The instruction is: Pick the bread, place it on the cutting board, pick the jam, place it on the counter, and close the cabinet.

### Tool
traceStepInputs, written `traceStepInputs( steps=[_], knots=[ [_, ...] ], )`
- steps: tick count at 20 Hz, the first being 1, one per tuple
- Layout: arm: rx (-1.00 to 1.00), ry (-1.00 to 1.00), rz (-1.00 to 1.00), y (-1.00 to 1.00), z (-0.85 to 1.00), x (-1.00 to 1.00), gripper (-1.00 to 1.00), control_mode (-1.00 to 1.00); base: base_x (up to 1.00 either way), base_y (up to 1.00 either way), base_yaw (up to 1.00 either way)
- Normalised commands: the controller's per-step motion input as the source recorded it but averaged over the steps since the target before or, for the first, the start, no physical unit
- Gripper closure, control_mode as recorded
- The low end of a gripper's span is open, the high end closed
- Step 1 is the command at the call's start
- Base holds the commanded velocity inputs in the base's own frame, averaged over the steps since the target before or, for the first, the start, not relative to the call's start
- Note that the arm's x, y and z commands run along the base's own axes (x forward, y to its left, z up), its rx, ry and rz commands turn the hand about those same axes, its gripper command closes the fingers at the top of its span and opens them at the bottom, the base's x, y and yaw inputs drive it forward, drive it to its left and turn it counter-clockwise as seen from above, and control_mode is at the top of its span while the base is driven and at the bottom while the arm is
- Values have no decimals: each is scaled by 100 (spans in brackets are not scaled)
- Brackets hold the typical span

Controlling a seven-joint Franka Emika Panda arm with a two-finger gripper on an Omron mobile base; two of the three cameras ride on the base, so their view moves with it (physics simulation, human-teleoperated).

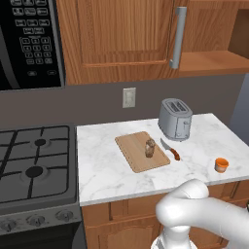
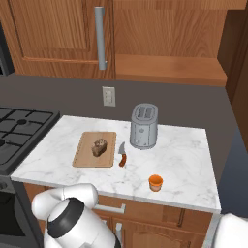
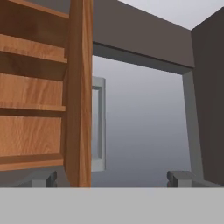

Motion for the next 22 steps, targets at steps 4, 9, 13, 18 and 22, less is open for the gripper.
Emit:
traceStepInputs(
  steps=[4,9,13,18,22],
  knots=[
    [0,0,0,-3,0,2,-100,-100,0,0,0],
    [0,0,0,0,0,10,-100,-100,0,0,0],
    [0,0,0,0,0,15,-100,-100,0,0,0],
    [0,0,0,-3,0,9,-100,-100,0,0,0],
    [0,0,0,-3,0,8,-100,-100,0,0,0]
  ],
)
